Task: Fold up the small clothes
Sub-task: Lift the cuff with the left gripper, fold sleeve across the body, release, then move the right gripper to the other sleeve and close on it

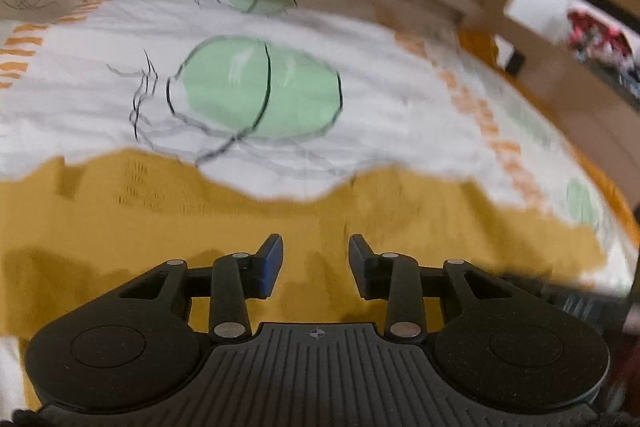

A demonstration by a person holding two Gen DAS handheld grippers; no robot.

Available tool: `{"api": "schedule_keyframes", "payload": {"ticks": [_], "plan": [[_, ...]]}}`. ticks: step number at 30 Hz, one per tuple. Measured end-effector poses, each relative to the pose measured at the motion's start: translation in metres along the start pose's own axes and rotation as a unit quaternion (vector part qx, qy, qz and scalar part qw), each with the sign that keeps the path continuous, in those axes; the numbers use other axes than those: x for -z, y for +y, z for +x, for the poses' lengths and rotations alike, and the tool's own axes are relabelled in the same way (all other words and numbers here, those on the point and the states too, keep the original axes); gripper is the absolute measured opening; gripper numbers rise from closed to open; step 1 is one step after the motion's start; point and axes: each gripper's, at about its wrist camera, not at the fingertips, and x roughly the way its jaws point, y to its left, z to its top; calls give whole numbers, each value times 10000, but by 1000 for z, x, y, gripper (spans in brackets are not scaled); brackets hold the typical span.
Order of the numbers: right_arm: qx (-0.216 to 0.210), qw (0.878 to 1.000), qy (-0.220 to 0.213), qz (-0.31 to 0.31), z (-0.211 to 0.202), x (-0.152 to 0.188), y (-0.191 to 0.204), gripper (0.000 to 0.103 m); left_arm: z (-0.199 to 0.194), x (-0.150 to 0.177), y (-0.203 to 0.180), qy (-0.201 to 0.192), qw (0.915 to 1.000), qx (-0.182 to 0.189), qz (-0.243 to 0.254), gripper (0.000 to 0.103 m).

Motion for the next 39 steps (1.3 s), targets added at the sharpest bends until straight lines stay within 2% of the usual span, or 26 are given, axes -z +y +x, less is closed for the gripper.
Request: {"api": "schedule_keyframes", "payload": {"ticks": [6,10,14,16,18,19,20,22,25,28,29,33,36,39], "plan": [[-195,9997,7,-110,1,1,-1,103,-22,38,24,-37,9988,-299,375,44],[-58,9995,156,-274,13,9,-1,103,-38,52,46,-29,9967,-680,440,44],[147,9970,123,-757,19,19,9,103,-39,60,73,292,9937,-1078,-103,51],[256,9940,149,-1056,21,25,14,103,-38,65,84,211,9934,-1053,-413,53],[331,9921,145,-1201,22,30,17,103,-38,66,87,92,9928,-1023,-612,56],[346,9922,134,-1194,22,31,17,103,-36,64,85,85,9920,-1049,-697,62],[349,9925,136,-1165,22,30,17,103,-35,63,82,92,9917,-1069,-702,70],[337,9936,149,-1065,22,27,17,103,-28,62,72,178,9918,-1170,-486,77],[317,9946,232,-957,21,24,24,103,-26,67,61,223,9901,-1377,-172,78],[160,9962,206,-827,22,21,39,103,-30,73,66,175,9892,-1417,-340,77],[72,9966,180,-807,23,20,43,102,-31,72,66,180,9884,-1454,-390,77],[-192,9952,211,-937,38,16,71,78,-36,73,68,123,9862,-1516,-652,77],[-320,9945,333,-936,52,12,85,74,-40,74,72,84,9855,-1514,-762,77],[-238,9933,383,-1068,63,11,96,69,-45,73,77,45,9847,-1488,-904,77]]}}
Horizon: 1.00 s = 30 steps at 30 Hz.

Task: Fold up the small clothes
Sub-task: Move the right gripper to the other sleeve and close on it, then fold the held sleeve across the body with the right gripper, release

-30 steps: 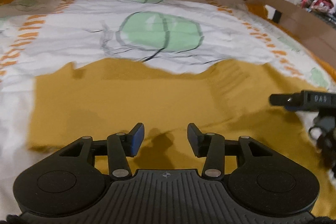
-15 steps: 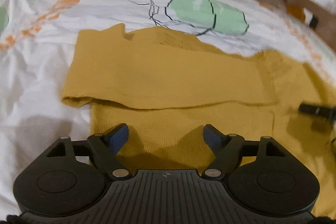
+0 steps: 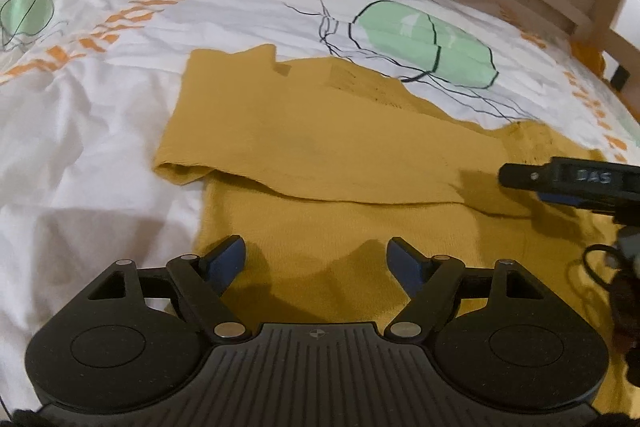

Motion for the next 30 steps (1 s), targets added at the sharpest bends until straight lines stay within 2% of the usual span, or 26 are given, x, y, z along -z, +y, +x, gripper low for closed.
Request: {"api": "schedule_keyframes", "payload": {"ticks": [2,4,5,6,8,14,19,23,30], "plan": [[25,10000,44,-42,5,-2,5,62,1,-1,0,27,10000,-16,18,77],[60,9999,100,-46,10,-5,8,49,2,-1,-1,46,10000,-20,45,77],[26,9999,152,-17,12,-7,9,26,2,-1,-2,46,10000,-15,74,77],[-45,9998,207,43,13,-8,10,15,3,-1,-3,53,9999,-11,108,77],[-194,9994,241,124,12,-12,14,15,3,-1,-3,55,9999,-2,137,77],[-164,9988,-207,-419,-27,-37,33,14,3,-2,-2,67,9999,37,145,77],[365,9982,-336,-341,-47,-48,7,14,4,-3,-2,91,9998,37,178,77],[693,9974,-220,-18,-48,-44,-24,14,4,-3,-5,83,9997,11,249,77],[1148,9934,-41,45,-43,-33,-49,14,6,-4,-5,53,9994,-32,352,77]]}}
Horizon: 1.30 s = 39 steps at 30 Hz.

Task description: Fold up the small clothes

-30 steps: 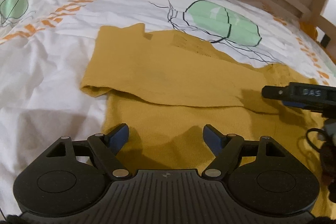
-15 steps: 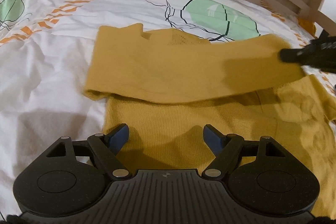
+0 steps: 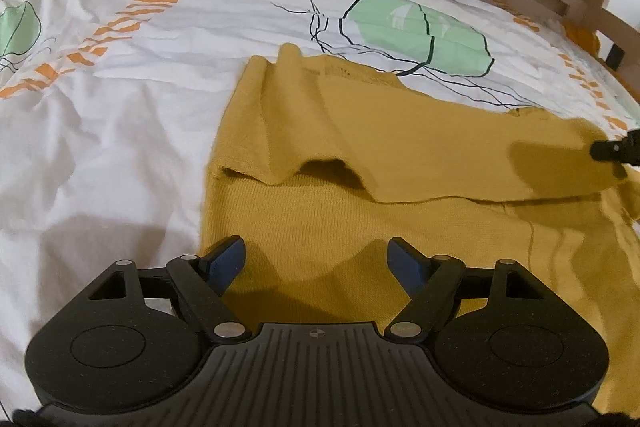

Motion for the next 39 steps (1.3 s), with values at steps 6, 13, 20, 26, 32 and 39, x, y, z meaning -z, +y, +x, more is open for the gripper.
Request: {"api": "schedule_keyframes", "payload": {"ticks": [6,13,20,26,32,39], "plan": [[311,9994,67,-117,6,9,-12,14,0,0,-2,-47,9998,-75,164,77],[497,9985,80,-231,16,20,-19,15,0,-4,-4,-195,9988,-246,388,77],[530,9982,11,-280,18,25,-20,18,3,-9,-4,-420,9954,-539,665,77],[34,9999,-111,45,4,28,-37,63,23,-8,4,-136,9975,-408,561,91],[-150,9970,-283,706,-25,30,-85,73,28,-4,11,-213,9992,-99,323,102],[705,9849,-620,1457,-63,28,-177,74,31,2,9,-480,9981,-146,347,103]]}}
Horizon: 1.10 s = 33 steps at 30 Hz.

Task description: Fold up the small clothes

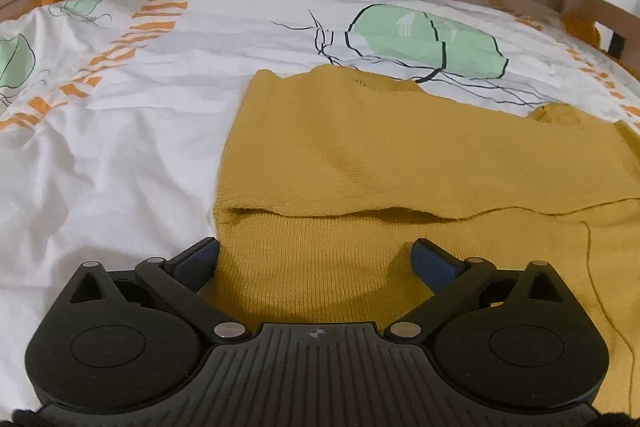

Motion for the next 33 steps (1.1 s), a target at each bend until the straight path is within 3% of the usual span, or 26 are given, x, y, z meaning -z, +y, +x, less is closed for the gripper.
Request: {"api": "schedule_keyframes", "payload": {"ticks": [7,12,16,21,22,24,25,27,33], "plan": [[1126,9924,-80,483,-4,-31,-91,75,2,2,4,-96,9999,88,-100,103],[1785,9816,97,668,3,-40,-143,77,3,2,4,-116,9998,108,-118,103],[1979,9764,295,817,16,-36,-165,80,3,2,5,-120,9998,105,-111,103],[1759,9757,388,1244,26,-22,-178,78,4,2,4,-119,9998,108,-116,103],[1754,9758,389,1247,27,-20,-177,73,4,2,4,-119,9998,107,-117,103],[1766,9770,338,1142,25,-20,-172,47,4,2,4,-120,9998,106,-115,103],[1786,9775,285,1087,23,-22,-169,40,4,2,4,-119,9998,104,-116,103],[1873,9771,220,989,18,-26,-161,18,4,2,4,-117,9998,102,-114,103],[1148,9899,-288,786,-7,-45,-112,17,4,2,4,-116,9998,99,-114,103]]}}
